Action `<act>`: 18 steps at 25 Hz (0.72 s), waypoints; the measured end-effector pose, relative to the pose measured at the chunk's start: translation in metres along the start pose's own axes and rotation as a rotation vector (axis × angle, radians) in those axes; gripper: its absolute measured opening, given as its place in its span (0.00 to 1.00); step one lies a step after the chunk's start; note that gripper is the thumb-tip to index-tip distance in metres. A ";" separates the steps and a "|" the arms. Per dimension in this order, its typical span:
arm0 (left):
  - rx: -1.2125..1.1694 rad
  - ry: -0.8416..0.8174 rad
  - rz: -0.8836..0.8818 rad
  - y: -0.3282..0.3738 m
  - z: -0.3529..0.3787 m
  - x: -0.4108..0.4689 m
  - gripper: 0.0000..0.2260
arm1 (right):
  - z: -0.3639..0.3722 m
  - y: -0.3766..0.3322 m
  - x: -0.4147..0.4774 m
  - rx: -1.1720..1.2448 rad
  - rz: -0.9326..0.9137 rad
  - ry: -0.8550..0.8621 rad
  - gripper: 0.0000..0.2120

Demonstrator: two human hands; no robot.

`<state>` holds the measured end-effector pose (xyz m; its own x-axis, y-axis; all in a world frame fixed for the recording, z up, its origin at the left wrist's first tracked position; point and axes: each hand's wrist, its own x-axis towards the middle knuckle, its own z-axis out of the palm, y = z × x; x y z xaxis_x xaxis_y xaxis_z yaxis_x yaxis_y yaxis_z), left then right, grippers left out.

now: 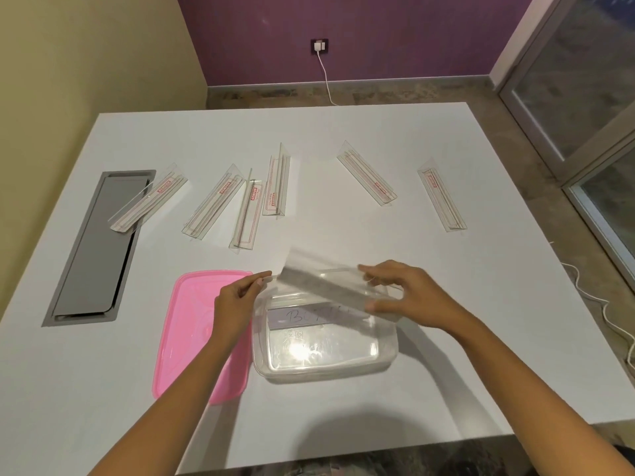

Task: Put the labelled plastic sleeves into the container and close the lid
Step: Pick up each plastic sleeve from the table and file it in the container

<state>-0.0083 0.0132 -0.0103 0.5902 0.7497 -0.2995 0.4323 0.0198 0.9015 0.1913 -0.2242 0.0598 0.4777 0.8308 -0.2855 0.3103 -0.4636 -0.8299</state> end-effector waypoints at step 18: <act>-0.096 -0.010 -0.044 -0.005 0.000 0.002 0.09 | 0.082 0.028 0.044 -0.678 -0.161 -0.059 0.23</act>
<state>-0.0094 0.0145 -0.0156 0.5789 0.7401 -0.3421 0.3906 0.1165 0.9131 0.1535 -0.1758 -0.0155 0.3428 0.9120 -0.2254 0.8273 -0.4067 -0.3875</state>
